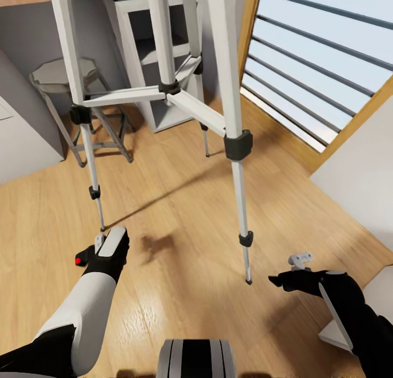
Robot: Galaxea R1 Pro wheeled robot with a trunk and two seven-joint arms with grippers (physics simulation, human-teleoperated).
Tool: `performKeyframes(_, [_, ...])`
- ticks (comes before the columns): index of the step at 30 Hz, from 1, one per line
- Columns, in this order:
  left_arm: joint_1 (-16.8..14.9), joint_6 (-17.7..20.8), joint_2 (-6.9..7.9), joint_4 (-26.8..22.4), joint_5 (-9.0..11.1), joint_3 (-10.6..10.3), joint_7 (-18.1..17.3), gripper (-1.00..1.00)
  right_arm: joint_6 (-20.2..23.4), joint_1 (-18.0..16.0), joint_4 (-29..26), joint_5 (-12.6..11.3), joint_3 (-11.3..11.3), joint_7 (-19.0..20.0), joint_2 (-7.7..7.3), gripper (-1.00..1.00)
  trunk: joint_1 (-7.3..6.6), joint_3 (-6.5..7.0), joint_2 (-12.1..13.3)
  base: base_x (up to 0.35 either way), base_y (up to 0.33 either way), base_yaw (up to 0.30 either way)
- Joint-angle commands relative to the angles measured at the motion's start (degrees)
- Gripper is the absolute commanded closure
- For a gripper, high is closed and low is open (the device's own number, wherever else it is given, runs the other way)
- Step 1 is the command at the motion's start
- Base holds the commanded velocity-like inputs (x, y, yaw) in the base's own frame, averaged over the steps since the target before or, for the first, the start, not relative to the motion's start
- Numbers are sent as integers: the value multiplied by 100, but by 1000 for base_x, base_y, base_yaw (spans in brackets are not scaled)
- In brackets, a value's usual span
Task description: Attach the digital camera to the camera tripod in the bedroom.
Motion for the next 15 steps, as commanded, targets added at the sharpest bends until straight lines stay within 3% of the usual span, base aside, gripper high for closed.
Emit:
performKeyframes(1, [-2,-24,-3,-8,30,16,-10,-100,20,0,-22,34,-4,40,0,-100,1,-26,-3,0,0,0])
performKeyframes(8, [-3,-15,6,-8,31,16,-148,-100,16,8,-97,40,-4,40,0,-100,19,-182,-12,0,0,0])
performKeyframes(15, [17,-10,15,-8,25,16,-414,-100,11,15,-126,42,-4,40,-1,-100,19,-182,-12,0,0,0])
